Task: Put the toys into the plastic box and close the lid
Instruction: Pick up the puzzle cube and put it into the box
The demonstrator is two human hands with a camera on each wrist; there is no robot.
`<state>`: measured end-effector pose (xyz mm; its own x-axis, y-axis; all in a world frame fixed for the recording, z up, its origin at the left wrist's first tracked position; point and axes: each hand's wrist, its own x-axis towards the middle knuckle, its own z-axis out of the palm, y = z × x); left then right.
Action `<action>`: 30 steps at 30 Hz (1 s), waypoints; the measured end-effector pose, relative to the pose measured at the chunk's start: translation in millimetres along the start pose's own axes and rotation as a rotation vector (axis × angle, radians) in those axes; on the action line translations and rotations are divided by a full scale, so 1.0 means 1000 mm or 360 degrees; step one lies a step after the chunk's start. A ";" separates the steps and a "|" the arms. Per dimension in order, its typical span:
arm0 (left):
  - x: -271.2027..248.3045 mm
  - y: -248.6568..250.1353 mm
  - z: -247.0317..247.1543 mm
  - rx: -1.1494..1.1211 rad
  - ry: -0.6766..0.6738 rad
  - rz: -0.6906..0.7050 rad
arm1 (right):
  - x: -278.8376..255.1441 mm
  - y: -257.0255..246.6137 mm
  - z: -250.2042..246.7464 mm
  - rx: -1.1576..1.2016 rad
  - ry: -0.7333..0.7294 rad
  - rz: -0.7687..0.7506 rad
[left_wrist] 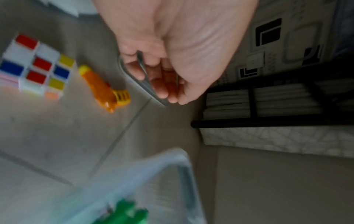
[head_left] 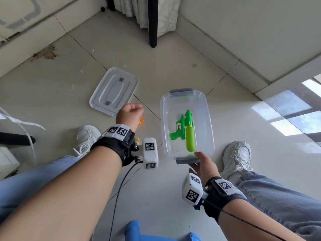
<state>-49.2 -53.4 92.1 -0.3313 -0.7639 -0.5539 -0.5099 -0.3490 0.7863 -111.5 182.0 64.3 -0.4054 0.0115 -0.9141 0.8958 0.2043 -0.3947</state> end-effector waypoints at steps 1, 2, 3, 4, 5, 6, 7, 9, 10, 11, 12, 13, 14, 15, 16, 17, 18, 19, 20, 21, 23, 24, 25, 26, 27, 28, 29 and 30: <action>0.008 -0.008 -0.006 0.0176 0.0052 0.0067 | 0.001 -0.001 0.001 0.0037 -0.0005 0.0026; 0.013 -0.016 -0.011 0.0360 0.0070 0.0128 | 0.002 -0.001 0.002 0.0070 -0.0019 0.0052; 0.020 -0.027 -0.017 0.0549 0.0061 0.0180 | 0.004 -0.002 0.003 0.0100 -0.0037 0.0073; 0.025 -0.037 -0.021 0.0737 0.0030 0.0206 | 0.005 -0.002 0.004 0.0122 -0.0047 0.0091; 0.030 -0.048 -0.025 0.0928 -0.0019 0.0202 | 0.006 -0.001 0.005 0.0136 -0.0053 0.0105; 0.034 -0.057 -0.028 0.1113 -0.0071 0.0187 | 0.007 -0.001 0.006 0.0142 -0.0056 0.0115; 0.038 -0.067 -0.029 0.1288 -0.0109 0.0145 | 0.009 0.000 0.007 0.0142 -0.0061 0.0123; 0.042 -0.083 -0.030 0.1509 -0.0139 0.0038 | 0.011 0.001 0.009 0.0130 -0.0067 0.0131; 0.043 -0.089 -0.029 0.1550 -0.0137 -0.0003 | 0.012 0.002 0.010 0.0122 -0.0069 0.0131; 0.044 -0.095 -0.027 0.1560 -0.0138 -0.0030 | 0.014 0.002 0.011 0.0114 -0.0070 0.0128; 0.044 -0.099 -0.024 0.1558 -0.0138 -0.0049 | 0.015 0.002 0.013 0.0106 -0.0069 0.0129; 0.045 -0.104 -0.020 0.1544 -0.0140 -0.0063 | 0.015 0.003 0.014 0.0097 -0.0065 0.0132; 0.046 -0.108 -0.017 0.1539 -0.0150 -0.0075 | 0.015 0.003 0.014 0.0087 -0.0061 0.0137; 0.046 -0.111 -0.013 0.1524 -0.0160 -0.0095 | 0.016 0.004 0.015 0.0077 -0.0054 0.0139; 0.047 -0.115 -0.010 0.1504 -0.0166 -0.0127 | 0.017 0.004 0.015 0.0069 -0.0048 0.0138; 0.048 -0.118 -0.007 0.1482 -0.0169 -0.0151 | 0.018 0.004 0.016 0.0063 -0.0043 0.0135; 0.049 -0.122 -0.005 0.1480 -0.0177 -0.0169 | 0.020 0.004 0.015 0.0057 -0.0036 0.0134; 0.049 -0.125 -0.004 0.1496 -0.0192 -0.0183 | 0.021 0.004 0.014 0.0049 -0.0027 0.0134; 0.049 -0.128 -0.003 0.1526 -0.0210 -0.0199 | 0.022 0.004 0.014 0.0042 -0.0024 0.0132; 0.049 -0.132 -0.002 0.1557 -0.0235 -0.0223 | 0.024 0.005 0.013 0.0038 -0.0022 0.0132; 0.051 -0.139 -0.002 0.1590 -0.0265 -0.0269 | 0.025 0.005 0.013 0.0034 -0.0034 0.0131; 0.052 -0.142 -0.001 0.1579 -0.0272 -0.0289 | 0.025 0.006 0.013 0.0036 -0.0039 0.0132; 0.053 -0.144 -0.001 0.1555 -0.0279 -0.0291 | 0.026 0.006 0.014 0.0037 -0.0042 0.0133; 0.054 -0.145 -0.001 0.1530 -0.0295 -0.0282 | 0.026 0.006 0.015 0.0036 -0.0047 0.0133; 0.055 -0.146 0.000 0.1512 -0.0312 -0.0270 | 0.026 0.005 0.016 0.0034 -0.0054 0.0134; 0.056 -0.146 0.001 0.1505 -0.0318 -0.0266 | 0.027 0.005 0.016 0.0032 -0.0059 0.0132; 0.056 -0.146 0.000 0.1498 -0.0312 -0.0264 | 0.027 0.004 0.017 0.0030 -0.0061 0.0131; 0.057 -0.145 -0.001 0.1492 -0.0304 -0.0261 | 0.027 0.004 0.018 0.0025 -0.0061 0.0129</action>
<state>6.4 -46.5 -53.4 -0.2806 -0.6145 -0.7374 -0.9597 0.1940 0.2035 -115.9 165.1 36.6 -0.3244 -0.0101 -0.9459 0.9283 0.1888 -0.3203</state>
